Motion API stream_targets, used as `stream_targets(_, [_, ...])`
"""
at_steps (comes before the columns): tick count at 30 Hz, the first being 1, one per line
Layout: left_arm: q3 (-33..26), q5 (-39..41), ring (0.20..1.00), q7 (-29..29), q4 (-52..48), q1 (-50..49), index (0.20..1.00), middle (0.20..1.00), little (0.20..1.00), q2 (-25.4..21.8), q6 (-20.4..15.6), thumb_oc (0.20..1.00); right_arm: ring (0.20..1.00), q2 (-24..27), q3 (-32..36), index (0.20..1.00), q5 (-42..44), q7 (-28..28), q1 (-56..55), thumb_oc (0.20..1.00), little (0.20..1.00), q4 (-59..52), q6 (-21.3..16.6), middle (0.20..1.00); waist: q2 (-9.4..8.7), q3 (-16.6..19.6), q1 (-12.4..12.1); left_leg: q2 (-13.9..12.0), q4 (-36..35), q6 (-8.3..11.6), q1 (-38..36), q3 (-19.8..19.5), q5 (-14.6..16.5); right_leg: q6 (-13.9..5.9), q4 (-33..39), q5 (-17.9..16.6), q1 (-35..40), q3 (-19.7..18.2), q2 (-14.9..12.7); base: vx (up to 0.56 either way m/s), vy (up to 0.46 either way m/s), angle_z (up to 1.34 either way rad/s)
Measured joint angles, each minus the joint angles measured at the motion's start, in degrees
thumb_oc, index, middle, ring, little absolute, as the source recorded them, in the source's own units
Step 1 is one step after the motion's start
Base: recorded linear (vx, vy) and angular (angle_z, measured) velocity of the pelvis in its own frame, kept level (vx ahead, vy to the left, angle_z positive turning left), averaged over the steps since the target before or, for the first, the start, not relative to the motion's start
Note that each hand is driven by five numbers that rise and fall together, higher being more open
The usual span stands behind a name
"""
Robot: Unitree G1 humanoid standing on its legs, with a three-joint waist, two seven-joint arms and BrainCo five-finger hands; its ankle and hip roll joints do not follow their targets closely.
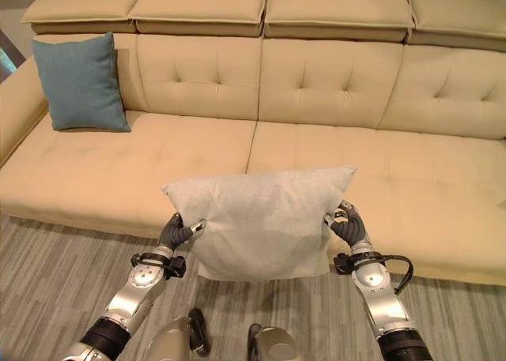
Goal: Pick up all the scattered cushions and arrange them neatly on the sofa.
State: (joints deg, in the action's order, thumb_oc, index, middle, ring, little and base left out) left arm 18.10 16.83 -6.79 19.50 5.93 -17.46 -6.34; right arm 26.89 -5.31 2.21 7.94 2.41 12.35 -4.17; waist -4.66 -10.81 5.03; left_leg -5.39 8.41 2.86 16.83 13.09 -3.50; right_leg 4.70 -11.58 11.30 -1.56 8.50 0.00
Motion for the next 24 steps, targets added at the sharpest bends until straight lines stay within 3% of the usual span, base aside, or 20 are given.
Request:
stream_targets(3, [-0.1,0.0,0.2,0.0,0.2,-1.5,0.2,0.2,0.2,-0.7,0.1,0.2,0.2,-0.6,-0.4,0.2,0.0,-0.3,-0.2,0.2,0.2,0.0,0.0,0.2,0.19,0.1,-0.1,0.6,-3.2,-0.74,-0.1,-1.1,-0.5,-0.19,3.6,-0.6,4.6,-0.2,1.9,0.33,0.074,-0.27])
stream_targets(7, [-0.4,0.0,0.2,0.2,0.1,-2.8,0.2,0.2,0.2,-0.8,0.2,0.2,0.2,-0.9,-0.9,0.2,-0.1,-1.1,-0.3,0.2,0.2,-0.1,0.0,0.2,2.03,1.4,0.2,2.4,-2.0,-1.86,-1.5,-0.8,-1.2,-0.85,5.9,-0.2,6.5,-4.6,2.5,0.29,0.128,-0.58])
stream_targets(9, [-0.1,0.0,0.2,0.5,0.1,-3.0,0.2,0.2,0.2,-0.3,0.6,0.2,0.2,-0.4,-0.9,0.2,-0.2,-1.1,-1.2,0.2,0.2,0.0,0.2,0.2,4.17,2.5,1.1,2.5,-5.3,-6.25,-5.8,-0.3,-3.5,-3.2,5.3,1.3,7.0,-5.6,3.4,0.28,0.178,-0.46])
stream_targets(10, [-0.1,0.0,0.2,0.5,0.1,-2.8,0.2,0.2,0.2,-0.4,0.8,0.2,0.2,-0.9,-0.9,0.2,-0.2,-1.1,-1.6,0.2,0.2,0.0,0.4,0.2,3.46,2.5,1.6,3.3,-6.4,-6.93,-6.8,0.4,-3.4,-4.66,3.8,2.3,6.9,-5.9,2.5,0.3,0.234,-0.35])
stream_targets(11, [-0.1,0.0,0.2,0.5,0.1,-2.8,0.2,0.2,0.2,-0.3,0.9,0.2,0.2,-1.0,-1.1,0.2,-0.3,-1.1,-1.6,0.2,0.2,0.0,0.4,0.2,3.35,2.5,1.3,3.9,-7.3,-7.65,-8.2,1.6,-2.6,-6.68,-2.5,3.4,4.2,-6.1,1.5,0.16,0.172,-0.5])
stream_targets(12, [-0.2,0.0,0.2,0.5,0.1,-2.8,0.2,0.2,0.2,-0.5,1.0,0.2,0.2,-1.0,-1.6,0.2,-0.3,-1.1,-1.2,0.2,0.2,0.0,0.4,0.2,3.46,2.4,0.9,4.1,-8.5,-7.96,-9.8,2.9,-2.2,-8.02,-13.8,4.7,-1.2,-5.9,0.2,0.13,0.155,-0.64])
stream_targets(13, [-0.2,0.0,0.2,0.5,0.1,-2.8,0.2,0.2,0.2,-0.8,1.0,0.2,0.2,-1.0,-2.0,0.2,-0.3,-1.2,-1.5,0.2,0.2,-0.4,0.3,0.2,3.1,2.6,0.7,5.0,-8.9,-7.98,-10.7,3.1,-2.1,-10.21,-20.2,6.3,-4.3,-5.5,-1.7,0.12,0.145,-0.42])
stream_targets(14, [-0.2,0.0,0.2,0.5,0.0,-2.8,0.2,0.2,0.2,-1.2,1.0,0.2,0.2,-0.9,-2.0,0.2,-0.3,-1.3,-1.8,0.2,0.2,-1.1,0.3,0.2,2.77,2.8,0.9,6.0,-9.2,-8.29,-11.3,3.3,-1.9,-10.97,-23.4,6.8,-6.2,-5.6,-3.8,0.12,0.139,-0.19])
stream_targets(15, [-1.2,0.0,0.2,0.5,0.0,-2.5,0.2,0.2,0.2,-1.4,1.0,0.2,0.2,-1.3,-2.4,0.2,-0.3,-1.6,-1.5,0.2,0.2,-2.0,0.3,0.2,2.54,2.6,1.2,7.1,-9.2,-10.16,-11.8,4.3,-0.5,-12.99,-27.5,6.1,-10.0,-6.0,-7.3,0.21,0.164,-0.21])
stream_targets(17, [-2.8,0.0,0.2,0.3,0.0,-2.5,0.2,0.2,0.2,-1.5,1.0,0.2,0.2,-1.6,-3.8,0.2,-0.4,-1.8,-0.4,0.2,0.2,-2.0,0.3,0.2,2.8,2.4,0.8,7.6,-9.3,-11.71,-12.1,5.5,0.9,-14.4,-31.1,5.3,-14.7,-6.1,-9.9,0.2,0.113,-0.44])
stream_targets(18, [-3.8,0.0,0.2,0.0,0.0,-2.5,0.2,0.2,0.2,-1.5,1.0,0.2,0.2,-1.5,-4.4,0.2,-0.5,-2.4,0.1,0.2,0.2,-2.1,0.4,0.2,3.54,1.5,0.3,7.4,-9.8,-12.18,-13.4,5.7,1.7,-13.84,-29.9,5.6,-17.4,-4.8,-10.9,0.15,0.045,-0.43])
stream_targets(20, [-4.3,0.0,0.2,0.0,-0.1,-2.4,0.2,0.2,0.2,-1.8,1.0,0.2,0.2,-1.4,-4.5,0.2,-0.8,-2.9,-0.2,0.2,0.2,-2.1,0.4,0.2,3.93,1.1,0.7,7.2,-10.4,-11.93,-14.2,5.8,1.8,-13.48,-24.0,4.6,-18.2,-4.5,-10.3,0.18,0.043,-0.02])
stream_targets(22, [-5.0,0.0,0.2,0.1,-0.2,-2.3,0.2,0.2,0.2,-2.0,0.5,0.2,0.2,-1.5,-4.6,0.2,-0.8,-3.2,0.3,0.2,0.2,-2.2,0.3,0.2,3.15,0.3,0.8,7.2,-10.2,-11.41,-14.7,6.3,2.5,-12.89,-17.0,1.3,-20.7,-4.0,-9.4,0.32,-0.017,0.01])
stream_targets(24, [-4.9,0.0,0.2,0.1,0.0,-2.3,0.2,0.2,0.2,-1.5,0.6,0.2,0.2,-1.4,-4.4,0.2,-0.8,-3.1,0.4,0.2,0.2,-2.2,0.3,0.2,2.73,0.0,0.9,7.3,-9.8,-10.48,-13.8,5.8,3.5,-13.85,-7.1,-2.5,-22.3,-1.8,-9.0,0.33,-0.035,0.13])
